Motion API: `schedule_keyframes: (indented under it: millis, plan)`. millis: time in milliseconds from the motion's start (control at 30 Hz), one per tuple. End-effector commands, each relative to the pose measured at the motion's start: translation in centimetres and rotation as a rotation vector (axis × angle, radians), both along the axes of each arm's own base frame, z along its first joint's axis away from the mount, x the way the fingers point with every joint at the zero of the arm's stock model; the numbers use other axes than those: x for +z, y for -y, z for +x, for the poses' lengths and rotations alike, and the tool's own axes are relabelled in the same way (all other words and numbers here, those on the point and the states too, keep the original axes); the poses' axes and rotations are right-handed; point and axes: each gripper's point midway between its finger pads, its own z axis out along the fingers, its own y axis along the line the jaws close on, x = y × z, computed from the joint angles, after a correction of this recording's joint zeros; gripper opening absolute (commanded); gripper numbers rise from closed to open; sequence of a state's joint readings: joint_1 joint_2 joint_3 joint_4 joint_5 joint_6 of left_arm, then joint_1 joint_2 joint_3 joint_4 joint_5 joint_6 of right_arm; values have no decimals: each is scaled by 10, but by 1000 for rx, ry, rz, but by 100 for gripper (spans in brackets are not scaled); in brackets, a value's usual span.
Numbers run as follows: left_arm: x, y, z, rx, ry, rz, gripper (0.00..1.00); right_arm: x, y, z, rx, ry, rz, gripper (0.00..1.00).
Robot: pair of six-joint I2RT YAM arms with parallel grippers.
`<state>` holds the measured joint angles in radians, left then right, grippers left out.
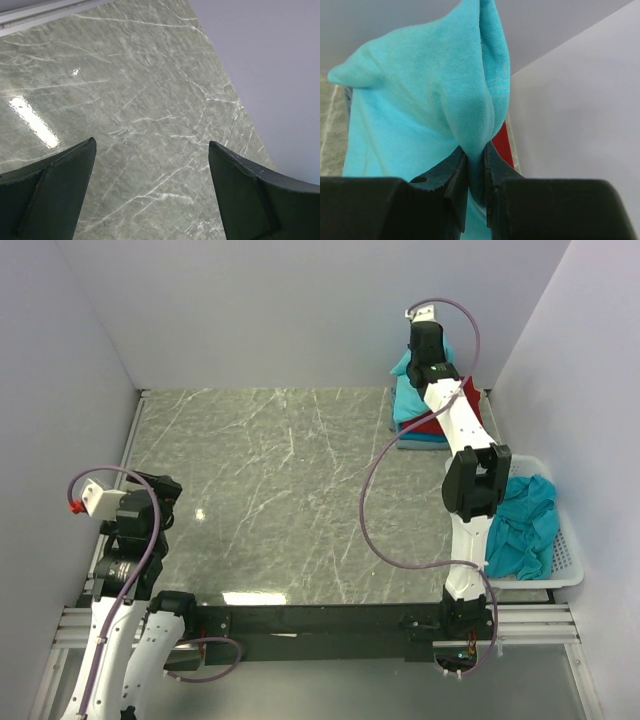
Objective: Fold and stack the t-shirts
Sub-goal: Neatly place the folded tshirt to the corner
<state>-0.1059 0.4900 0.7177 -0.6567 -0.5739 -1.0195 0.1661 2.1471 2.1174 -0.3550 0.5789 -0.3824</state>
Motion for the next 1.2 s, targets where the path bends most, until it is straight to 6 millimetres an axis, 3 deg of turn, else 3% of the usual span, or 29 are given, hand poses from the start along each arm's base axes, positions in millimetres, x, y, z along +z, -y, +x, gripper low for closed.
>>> schedule_keyframes:
  millis: [0,467,600,633,733,1167]
  plan:
    - [1,-2,4,23,3,-8,99,13,13,12,-10,69,59,0]
    - [-3,-5,4,38,-21,0,99,-41,53,29,-19,0,178,0]
    - [-3,-6,4,43,-29,4,100,-57,56,34,0,-22,207,0]
    - [-3,-6,4,43,-28,2,99,-60,68,33,-13,-25,212,0]
    - [-5,-6,5,42,-33,3,99,-71,73,34,3,-46,241,0]
    - [-7,-7,5,50,-47,6,99,-91,88,36,0,-70,287,1]
